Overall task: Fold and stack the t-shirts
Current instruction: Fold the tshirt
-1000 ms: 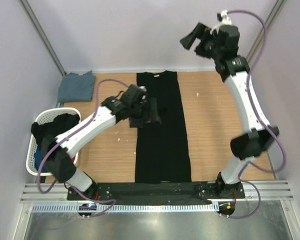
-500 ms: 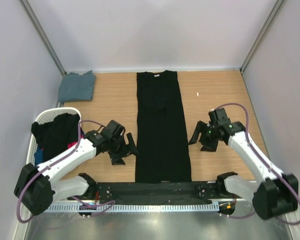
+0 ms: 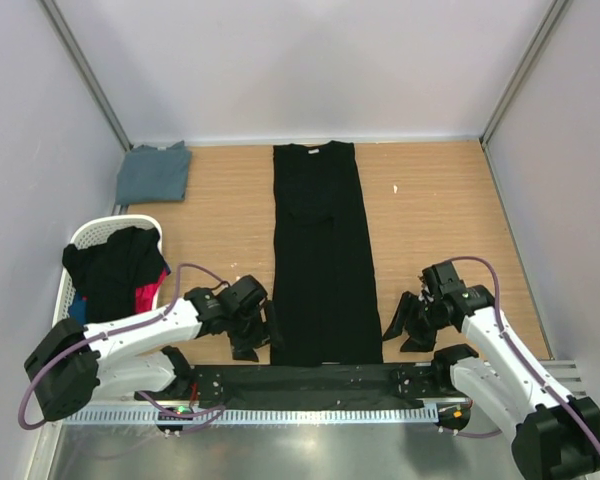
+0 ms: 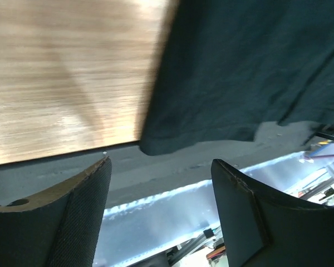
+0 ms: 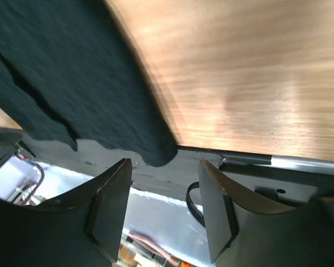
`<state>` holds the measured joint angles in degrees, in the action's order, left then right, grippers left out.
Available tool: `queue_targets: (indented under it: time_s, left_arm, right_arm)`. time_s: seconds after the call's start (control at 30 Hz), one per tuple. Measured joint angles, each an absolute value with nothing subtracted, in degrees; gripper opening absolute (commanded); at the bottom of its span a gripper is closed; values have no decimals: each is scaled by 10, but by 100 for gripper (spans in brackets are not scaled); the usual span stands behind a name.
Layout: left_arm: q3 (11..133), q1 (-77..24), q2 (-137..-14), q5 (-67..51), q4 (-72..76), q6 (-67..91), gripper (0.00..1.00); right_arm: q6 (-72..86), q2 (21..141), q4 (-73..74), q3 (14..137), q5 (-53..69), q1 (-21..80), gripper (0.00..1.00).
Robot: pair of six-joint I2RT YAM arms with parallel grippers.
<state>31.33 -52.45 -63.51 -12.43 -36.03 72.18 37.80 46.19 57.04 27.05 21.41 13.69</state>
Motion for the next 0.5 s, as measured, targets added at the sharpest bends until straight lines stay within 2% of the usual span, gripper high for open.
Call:
queue_targets:
  time_s: [0.13, 0.4, 0.5]
  left_arm:
    - [269, -549, -635, -121, -323, 752, 64]
    - [258, -561, -635, -117, -287, 781, 60]
    - [258, -561, -639, -110, -281, 783, 55]
  right_arm:
    - [386, 445, 562, 223, 240, 139, 54]
    - [394, 451, 537, 198, 249, 153, 50]
    - [395, 458, 523, 195, 248, 162, 48]
